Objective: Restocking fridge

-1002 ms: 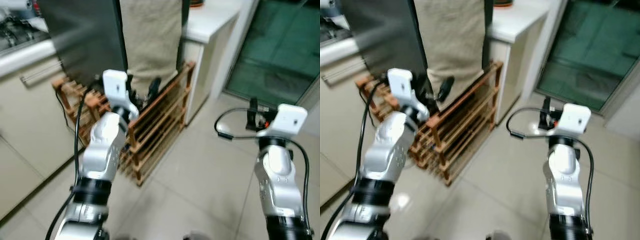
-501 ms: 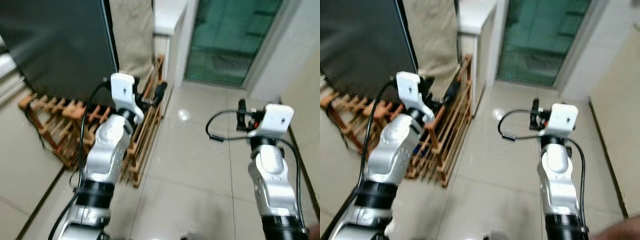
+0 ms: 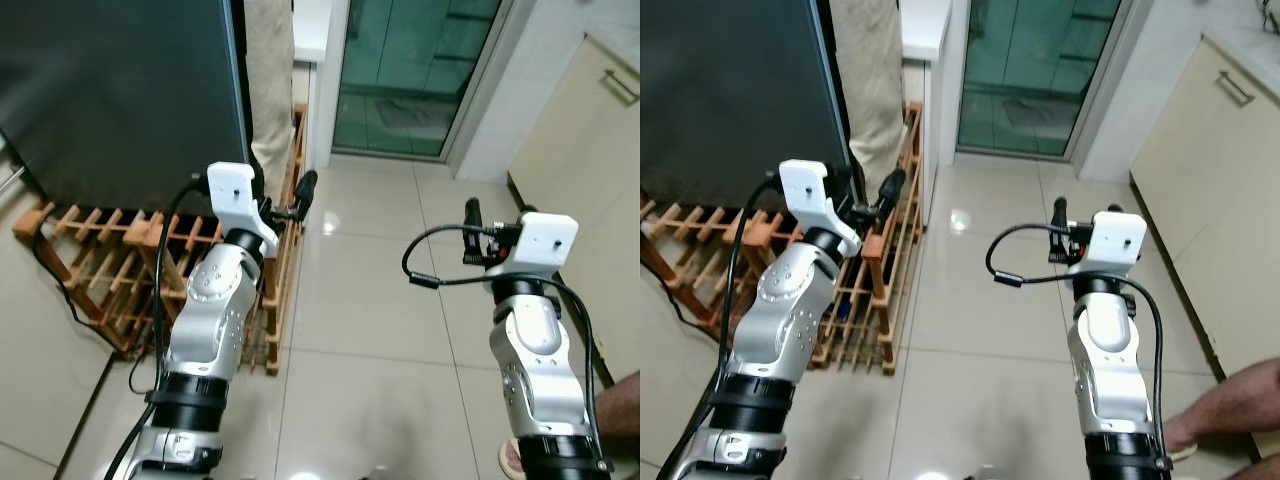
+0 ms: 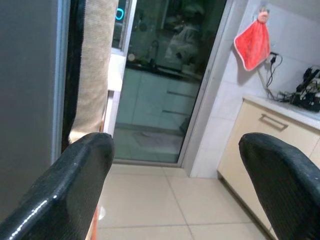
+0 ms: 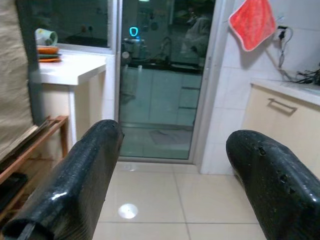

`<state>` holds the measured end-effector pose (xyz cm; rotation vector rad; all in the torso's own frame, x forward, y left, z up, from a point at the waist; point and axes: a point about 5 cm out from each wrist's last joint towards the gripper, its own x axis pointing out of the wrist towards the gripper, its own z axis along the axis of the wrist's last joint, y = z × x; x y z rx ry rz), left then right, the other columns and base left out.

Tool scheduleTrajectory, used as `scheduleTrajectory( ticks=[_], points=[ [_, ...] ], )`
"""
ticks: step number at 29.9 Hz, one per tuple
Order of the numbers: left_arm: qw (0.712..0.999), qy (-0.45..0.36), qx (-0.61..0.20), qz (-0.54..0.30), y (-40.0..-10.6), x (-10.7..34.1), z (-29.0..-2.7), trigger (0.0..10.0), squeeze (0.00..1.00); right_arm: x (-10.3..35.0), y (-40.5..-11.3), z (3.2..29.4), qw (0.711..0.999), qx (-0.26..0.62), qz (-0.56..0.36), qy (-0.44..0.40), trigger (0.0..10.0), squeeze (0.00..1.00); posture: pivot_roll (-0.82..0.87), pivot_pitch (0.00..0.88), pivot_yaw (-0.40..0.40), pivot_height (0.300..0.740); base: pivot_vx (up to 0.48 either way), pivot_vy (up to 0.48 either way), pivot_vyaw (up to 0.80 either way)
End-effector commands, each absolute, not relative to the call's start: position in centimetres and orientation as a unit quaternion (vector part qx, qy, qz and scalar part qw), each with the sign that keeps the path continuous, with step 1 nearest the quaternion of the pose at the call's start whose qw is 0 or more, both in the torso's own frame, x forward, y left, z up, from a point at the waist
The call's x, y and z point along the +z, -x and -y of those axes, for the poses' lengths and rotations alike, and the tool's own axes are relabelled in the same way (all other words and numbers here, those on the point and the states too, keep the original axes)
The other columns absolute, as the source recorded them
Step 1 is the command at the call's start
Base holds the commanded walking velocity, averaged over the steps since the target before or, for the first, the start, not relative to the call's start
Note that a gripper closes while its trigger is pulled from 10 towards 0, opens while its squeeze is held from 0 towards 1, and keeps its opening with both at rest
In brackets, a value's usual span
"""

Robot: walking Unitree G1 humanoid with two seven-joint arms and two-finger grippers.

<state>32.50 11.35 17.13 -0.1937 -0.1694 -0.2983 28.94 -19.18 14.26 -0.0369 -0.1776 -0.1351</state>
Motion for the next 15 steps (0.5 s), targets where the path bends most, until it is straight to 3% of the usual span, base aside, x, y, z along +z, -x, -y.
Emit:
scheduleTrajectory(
  ticks=[1,5,9,11,12,15],
  points=[
    [0.977,0.103,-0.156,0.1,-32.5,18.0,-10.8,10.0,0.0,14.4,-29.1,19.8,0.993,-0.075,0.089,0.022,10.0,0.0,-0.13,0.0,-0.038,0.711,0.461,0.0,0.0],
    [0.979,0.124,-0.097,0.132,-32.3,19.1,-12.6,10.0,0.0,16.7,-28.7,19.2,0.985,-0.068,0.15,0.051,10.0,0.0,-0.11,0.0,-0.027,0.711,0.115,0.0,0.0],
    [0.978,0.099,-0.004,0.181,-30.3,22.3,-16.7,10.0,0.0,22.0,-25.3,18.0,0.96,-0.053,0.262,0.083,10.0,0.0,-0.1,0.0,-0.007,0.711,0.0,0.0,0.0],
    [0.979,0.094,0.011,0.182,-29.8,22.6,-17.2,10.0,0.0,22.2,-24.8,17.9,0.959,-0.05,0.265,0.088,10.0,0.0,-0.1,0.0,-0.007,0.711,0.0,0.0,0.0],
    [0.985,-0.029,0.052,0.16,-28.7,22.3,-18.2,10.0,0.0,21.3,-23.5,18.4,0.963,-0.059,0.247,0.094,10.0,0.0,-0.1,0.0,-0.006,0.711,0.0,0.0,0.0],
    [0.984,0.032,-0.008,0.174,-27.6,22.6,-16.8,10.0,0.0,20.6,-22.7,19.1,0.966,-0.078,0.229,0.092,10.0,0.0,-0.11,0.0,-0.025,0.711,0.0,0.0,0.0]
  ],
)
